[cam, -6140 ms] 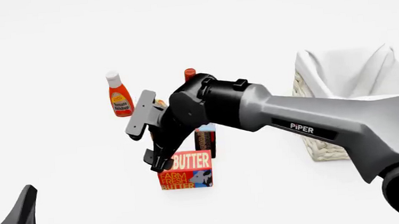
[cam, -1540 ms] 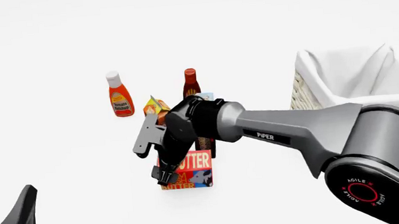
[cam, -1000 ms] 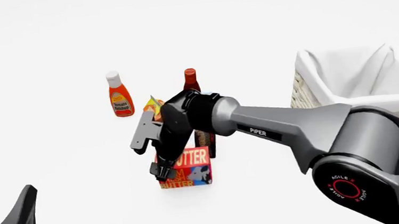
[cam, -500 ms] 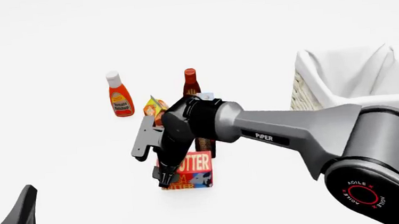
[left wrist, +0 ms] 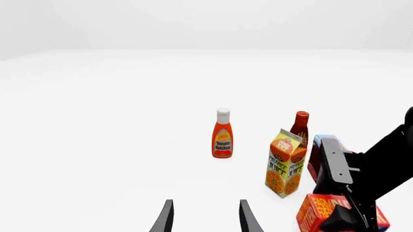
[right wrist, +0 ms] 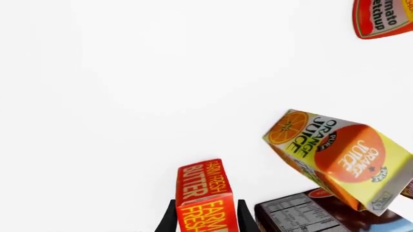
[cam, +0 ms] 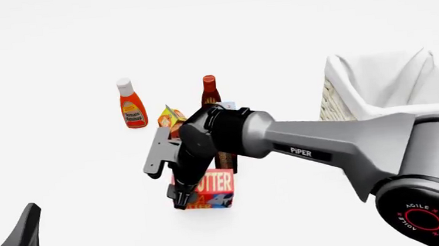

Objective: Pick the butter and place it in the basket.

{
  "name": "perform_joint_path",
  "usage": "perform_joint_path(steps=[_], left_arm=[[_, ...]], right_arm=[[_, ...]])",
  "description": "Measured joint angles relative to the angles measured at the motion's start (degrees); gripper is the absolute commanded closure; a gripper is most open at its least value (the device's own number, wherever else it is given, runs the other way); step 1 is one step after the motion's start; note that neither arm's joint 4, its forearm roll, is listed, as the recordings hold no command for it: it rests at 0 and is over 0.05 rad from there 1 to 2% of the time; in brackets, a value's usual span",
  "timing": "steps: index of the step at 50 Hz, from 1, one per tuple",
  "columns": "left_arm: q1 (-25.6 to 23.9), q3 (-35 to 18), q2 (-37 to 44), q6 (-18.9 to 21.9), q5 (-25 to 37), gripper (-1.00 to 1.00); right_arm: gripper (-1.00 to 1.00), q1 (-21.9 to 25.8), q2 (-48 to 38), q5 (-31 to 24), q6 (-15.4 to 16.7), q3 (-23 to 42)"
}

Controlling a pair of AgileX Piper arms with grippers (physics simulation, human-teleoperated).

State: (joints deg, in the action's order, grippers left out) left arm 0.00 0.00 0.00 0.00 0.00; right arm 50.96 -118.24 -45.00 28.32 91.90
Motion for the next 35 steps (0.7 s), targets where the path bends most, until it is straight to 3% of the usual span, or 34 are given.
perform_joint_path(steps=[35], left_arm=[[0.0,0.0,0.0,0.0,0.0,-1.00]], right_arm=[[1.00,1.9,7.6,-1.2,-0.7,-2.0]])
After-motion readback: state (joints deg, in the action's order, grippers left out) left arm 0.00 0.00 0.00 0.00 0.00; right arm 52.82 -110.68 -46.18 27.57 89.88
